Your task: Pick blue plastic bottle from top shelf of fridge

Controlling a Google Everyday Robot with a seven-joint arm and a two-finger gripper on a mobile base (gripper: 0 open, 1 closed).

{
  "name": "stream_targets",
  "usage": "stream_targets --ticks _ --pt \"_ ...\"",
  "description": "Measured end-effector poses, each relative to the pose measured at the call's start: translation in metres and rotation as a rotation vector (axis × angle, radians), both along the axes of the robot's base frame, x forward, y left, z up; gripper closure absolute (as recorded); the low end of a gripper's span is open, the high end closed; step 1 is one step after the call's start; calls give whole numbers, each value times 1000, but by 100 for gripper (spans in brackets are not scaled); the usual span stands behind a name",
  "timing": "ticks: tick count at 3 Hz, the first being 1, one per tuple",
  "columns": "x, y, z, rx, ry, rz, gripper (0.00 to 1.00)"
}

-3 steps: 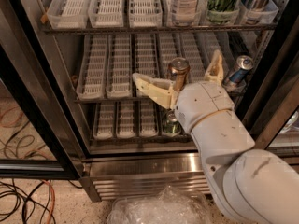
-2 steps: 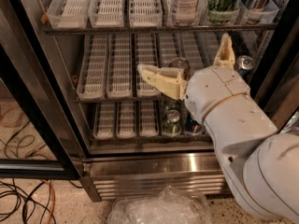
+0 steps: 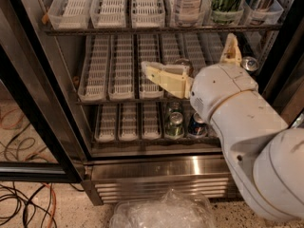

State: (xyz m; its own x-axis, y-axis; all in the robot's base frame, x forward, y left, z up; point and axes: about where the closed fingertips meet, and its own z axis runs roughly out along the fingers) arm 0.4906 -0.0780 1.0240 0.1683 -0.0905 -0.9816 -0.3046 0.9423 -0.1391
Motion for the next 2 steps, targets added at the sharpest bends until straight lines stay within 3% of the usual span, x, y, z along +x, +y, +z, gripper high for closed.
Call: stream_targets --ticks 1,2 --pt "3 1 0 13 69 17 0" --pt "2 3 -3 1 82 19 0"
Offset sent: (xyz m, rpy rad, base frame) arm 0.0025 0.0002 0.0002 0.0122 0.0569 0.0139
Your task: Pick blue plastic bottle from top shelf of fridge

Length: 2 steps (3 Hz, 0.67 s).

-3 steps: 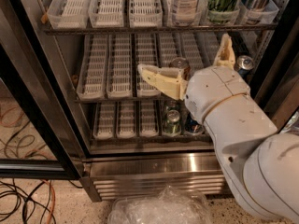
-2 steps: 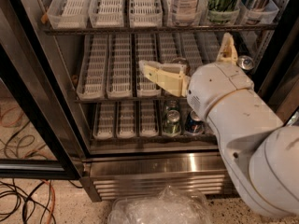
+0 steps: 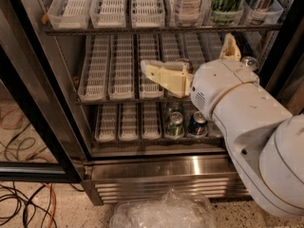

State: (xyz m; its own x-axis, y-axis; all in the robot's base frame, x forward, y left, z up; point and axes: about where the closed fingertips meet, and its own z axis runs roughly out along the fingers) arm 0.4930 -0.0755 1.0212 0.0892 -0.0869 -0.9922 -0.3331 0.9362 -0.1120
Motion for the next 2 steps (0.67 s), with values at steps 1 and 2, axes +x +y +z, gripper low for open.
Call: stream_targets --ticks 1,2 --pt "3 1 2 4 -18 -4 0" --pt "12 3 8 14 -60 -18 0"
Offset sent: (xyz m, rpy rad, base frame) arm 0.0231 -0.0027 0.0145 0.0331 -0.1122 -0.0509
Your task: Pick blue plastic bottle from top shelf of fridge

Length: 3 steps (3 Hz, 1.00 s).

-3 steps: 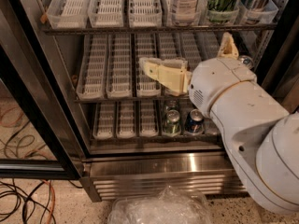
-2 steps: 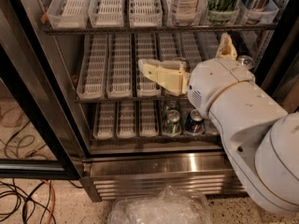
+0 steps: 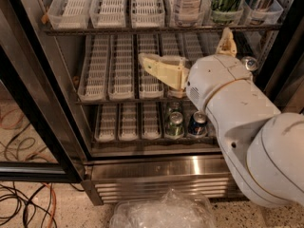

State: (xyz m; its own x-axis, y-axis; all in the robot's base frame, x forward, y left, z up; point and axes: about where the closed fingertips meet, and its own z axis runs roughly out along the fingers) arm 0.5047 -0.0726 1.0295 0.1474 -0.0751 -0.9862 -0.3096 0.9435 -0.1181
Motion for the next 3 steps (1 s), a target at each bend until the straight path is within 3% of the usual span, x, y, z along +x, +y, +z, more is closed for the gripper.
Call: stream_targets --ticks 3 --pt "25 -6 11 3 -59 -41 0"
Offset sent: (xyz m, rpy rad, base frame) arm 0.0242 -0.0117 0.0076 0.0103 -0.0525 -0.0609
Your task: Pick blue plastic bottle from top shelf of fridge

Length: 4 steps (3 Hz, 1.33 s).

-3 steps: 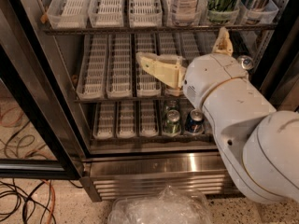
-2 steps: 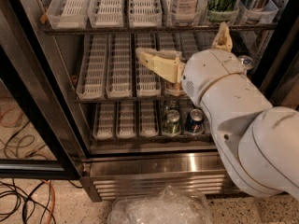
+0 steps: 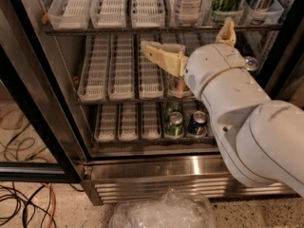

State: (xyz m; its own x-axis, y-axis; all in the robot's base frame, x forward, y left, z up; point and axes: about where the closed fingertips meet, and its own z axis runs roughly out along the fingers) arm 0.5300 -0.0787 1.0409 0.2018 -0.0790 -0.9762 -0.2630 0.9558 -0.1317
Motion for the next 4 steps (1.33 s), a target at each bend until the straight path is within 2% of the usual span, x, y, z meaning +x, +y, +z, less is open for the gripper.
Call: stream_targets --ticks 2,3,4 --pt "10 -5 7 7 -26 -15 0" --pt "10 -20 12 37 -48 -49 0" --pt "10 -20 12 37 -48 -49 0"
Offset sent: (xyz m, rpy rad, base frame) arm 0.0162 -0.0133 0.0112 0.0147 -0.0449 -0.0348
